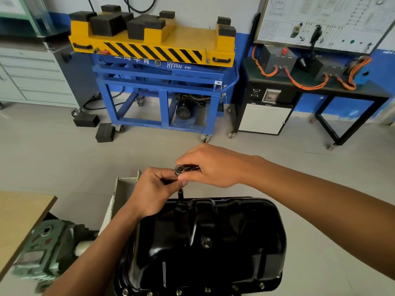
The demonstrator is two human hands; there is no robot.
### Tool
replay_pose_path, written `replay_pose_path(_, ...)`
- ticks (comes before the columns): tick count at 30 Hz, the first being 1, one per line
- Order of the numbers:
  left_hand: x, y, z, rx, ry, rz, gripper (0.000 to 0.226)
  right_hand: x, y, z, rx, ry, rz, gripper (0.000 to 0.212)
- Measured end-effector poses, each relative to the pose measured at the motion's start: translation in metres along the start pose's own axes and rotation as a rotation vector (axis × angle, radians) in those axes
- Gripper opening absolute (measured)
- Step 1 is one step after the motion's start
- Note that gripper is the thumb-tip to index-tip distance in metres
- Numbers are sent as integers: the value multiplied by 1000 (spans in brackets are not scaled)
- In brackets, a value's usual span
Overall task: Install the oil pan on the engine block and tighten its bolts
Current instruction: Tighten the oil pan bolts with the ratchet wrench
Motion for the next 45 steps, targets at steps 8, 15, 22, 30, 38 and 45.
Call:
replay_pose_path(8,8,1,-18,27,189,34,16,-10,-15,-2,-10,67,-26,22)
replay_pose_path(15,22,-6,-48,-16,294,42,34,-30,-34,5,13,59,-65,21)
replay_pose_path(22,25,-6,-66,-29,359,54,26,-45,-45,1,25,77,-113,26)
replay_pose_path(30,26,-17,-64,-60,314,5,17,-46,-41,10,52,31,-85,23)
replay_pose_path(38,26,-10,-68,-53,348,16,9,-49,-41,7,-79,-10,-161,32)
replay_pose_path(45,24,-9,-72,-22,378,-18,29,-47,-34,8,-288,4,-283,33)
Point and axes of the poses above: each hand's wrist, its own x-axis towards the middle knuckle, its own z-axis out of the back of the hand, y = z × x, the point moved 9 cm from there along x, towards the middle knuckle, and after that the axes turned 11 degrees about -z, right-handed, at the moved point
